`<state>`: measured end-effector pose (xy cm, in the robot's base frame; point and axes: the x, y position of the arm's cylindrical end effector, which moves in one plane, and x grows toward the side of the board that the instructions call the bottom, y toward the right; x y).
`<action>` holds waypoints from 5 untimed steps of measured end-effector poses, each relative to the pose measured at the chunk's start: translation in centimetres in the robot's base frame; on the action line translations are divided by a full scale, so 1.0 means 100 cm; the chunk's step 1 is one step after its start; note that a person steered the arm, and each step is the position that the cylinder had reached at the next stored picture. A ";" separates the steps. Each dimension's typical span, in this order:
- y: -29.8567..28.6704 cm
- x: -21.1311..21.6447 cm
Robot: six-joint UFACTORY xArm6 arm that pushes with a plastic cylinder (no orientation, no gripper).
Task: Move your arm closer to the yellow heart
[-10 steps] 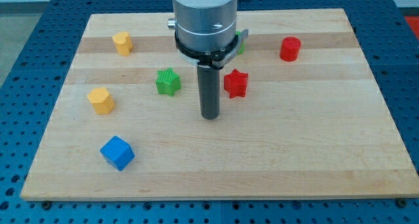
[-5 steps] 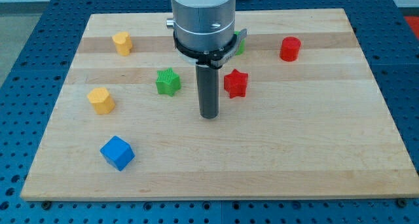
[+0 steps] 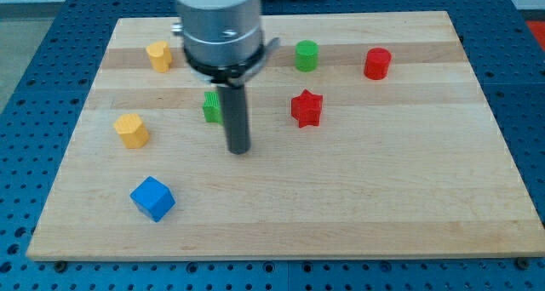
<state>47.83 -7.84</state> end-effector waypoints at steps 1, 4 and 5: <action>-0.033 0.024; -0.207 -0.024; -0.209 -0.091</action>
<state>38.72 -28.77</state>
